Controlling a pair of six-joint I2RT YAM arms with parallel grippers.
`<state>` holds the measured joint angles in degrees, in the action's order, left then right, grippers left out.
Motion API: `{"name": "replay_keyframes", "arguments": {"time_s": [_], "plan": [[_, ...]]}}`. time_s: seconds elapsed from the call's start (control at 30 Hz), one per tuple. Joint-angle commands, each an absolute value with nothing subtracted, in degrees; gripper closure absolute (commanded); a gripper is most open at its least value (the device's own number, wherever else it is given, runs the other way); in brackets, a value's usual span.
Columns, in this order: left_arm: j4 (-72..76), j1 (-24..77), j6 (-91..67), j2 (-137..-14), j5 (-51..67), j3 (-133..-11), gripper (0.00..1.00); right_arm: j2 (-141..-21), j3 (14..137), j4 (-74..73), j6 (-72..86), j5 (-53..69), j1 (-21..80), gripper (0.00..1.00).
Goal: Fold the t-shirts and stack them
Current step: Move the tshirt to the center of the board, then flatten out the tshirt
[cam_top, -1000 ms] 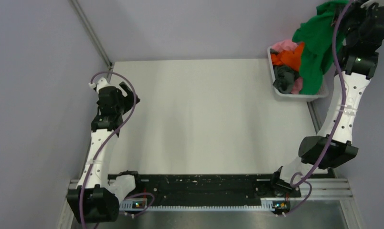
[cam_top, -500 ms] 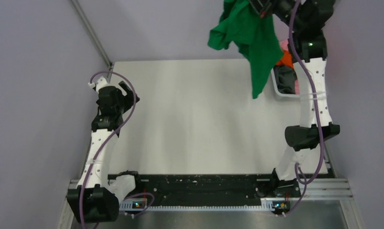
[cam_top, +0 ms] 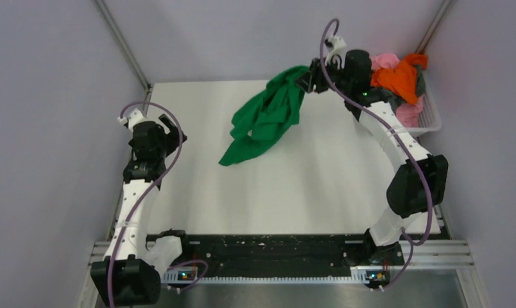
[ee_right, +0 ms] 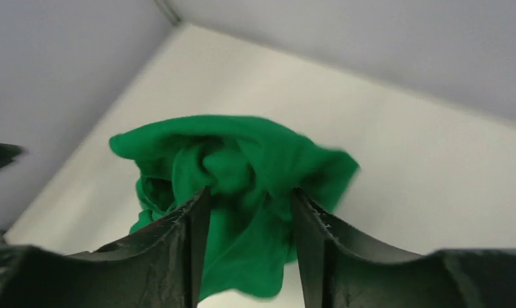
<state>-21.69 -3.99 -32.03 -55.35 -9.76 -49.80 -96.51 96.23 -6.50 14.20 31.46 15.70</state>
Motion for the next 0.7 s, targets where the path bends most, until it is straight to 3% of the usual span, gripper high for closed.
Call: {"name": "replay_keyframes", "arguments": {"time_s": [0.0, 0.1, 0.2, 0.27, 0.33, 0.47, 0.67], "plan": [[-20.30, -3.79, -33.61, -57.60, -4.95, -50.05, 0.04, -95.55, 77.87, -7.81, 8.55, 4.40, 13.29, 0.42], [-19.64, -3.72, -34.54, -61.58, -0.71, -51.21, 0.04, -97.25, 75.14, -14.26, 7.57, -11.77, 12.01, 0.36], [-18.95, -2.45, -35.22, -66.88, 4.50, -52.83, 0.04, -96.39, 73.69, -16.95, 6.96, -15.89, 11.93, 0.30], [-19.43, -0.41, -34.81, -71.04, 6.01, -54.26, 0.04, -94.61, 71.55, -15.72, 8.24, -12.96, 12.02, 0.21], [-21.34, 4.00, -33.93, -75.46, 5.57, -56.05, 0.04, -92.32, 69.18, -12.93, 9.64, -6.68, 12.43, 0.03], [-26.13, 9.07, -33.39, -83.41, 7.10, -59.09, 0.05, -91.01, 66.32, -8.10, 6.36, 4.03, 17.44, 0.01], [-16.83, 13.07, -37.58, -90.74, 14.22, -58.91, 0.07, -93.65, 66.37, -6.30, 0.36, 0.32, 31.63, 0.03]]}}
